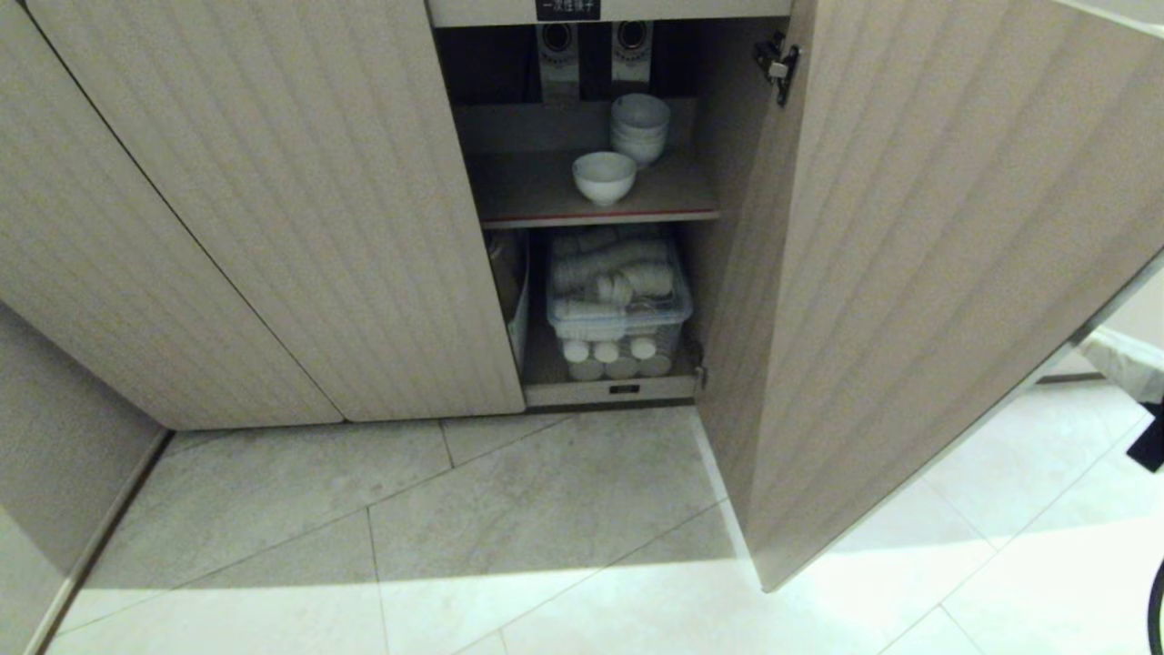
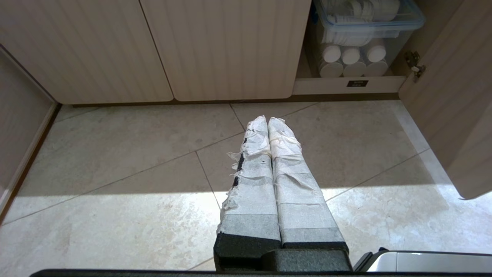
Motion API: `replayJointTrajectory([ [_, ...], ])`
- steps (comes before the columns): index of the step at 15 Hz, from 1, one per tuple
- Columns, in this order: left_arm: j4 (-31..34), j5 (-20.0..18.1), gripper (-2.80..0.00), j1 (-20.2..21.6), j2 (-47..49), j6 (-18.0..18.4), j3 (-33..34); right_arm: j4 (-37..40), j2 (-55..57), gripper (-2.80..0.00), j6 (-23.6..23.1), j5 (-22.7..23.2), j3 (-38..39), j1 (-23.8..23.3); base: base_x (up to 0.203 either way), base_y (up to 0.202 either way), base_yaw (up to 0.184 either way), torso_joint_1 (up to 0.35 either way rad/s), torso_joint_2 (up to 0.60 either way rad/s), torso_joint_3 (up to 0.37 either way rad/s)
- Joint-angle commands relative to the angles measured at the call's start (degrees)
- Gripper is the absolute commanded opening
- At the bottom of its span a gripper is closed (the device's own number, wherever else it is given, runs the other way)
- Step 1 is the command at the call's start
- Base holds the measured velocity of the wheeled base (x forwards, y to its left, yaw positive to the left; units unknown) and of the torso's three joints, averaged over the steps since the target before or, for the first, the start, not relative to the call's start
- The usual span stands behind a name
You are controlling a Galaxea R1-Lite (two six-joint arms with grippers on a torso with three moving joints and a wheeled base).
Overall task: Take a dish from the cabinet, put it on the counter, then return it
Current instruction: Close the cabinet door
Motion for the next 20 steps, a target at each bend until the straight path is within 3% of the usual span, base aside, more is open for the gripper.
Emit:
replayJointTrajectory([
  [1,0.0,0.0,-2.80,0.0,0.0,0.0,0.0,-2.9,0.5,-2.80,2.6,2.0,0.8,0.8,0.000,0.000,0.000,0.000,0.00,0.000],
  [10,0.0,0.0,-2.80,0.0,0.0,0.0,0.0,-15.4,1.8,-2.80,18.2,13.1,2.2,1.0,0.000,0.000,0.000,0.000,0.00,0.000],
  [20,0.0,0.0,-2.80,0.0,0.0,0.0,0.0,-20.8,8.0,-2.80,18.9,14.7,1.6,3.4,0.000,0.000,0.000,0.000,0.00,0.000],
])
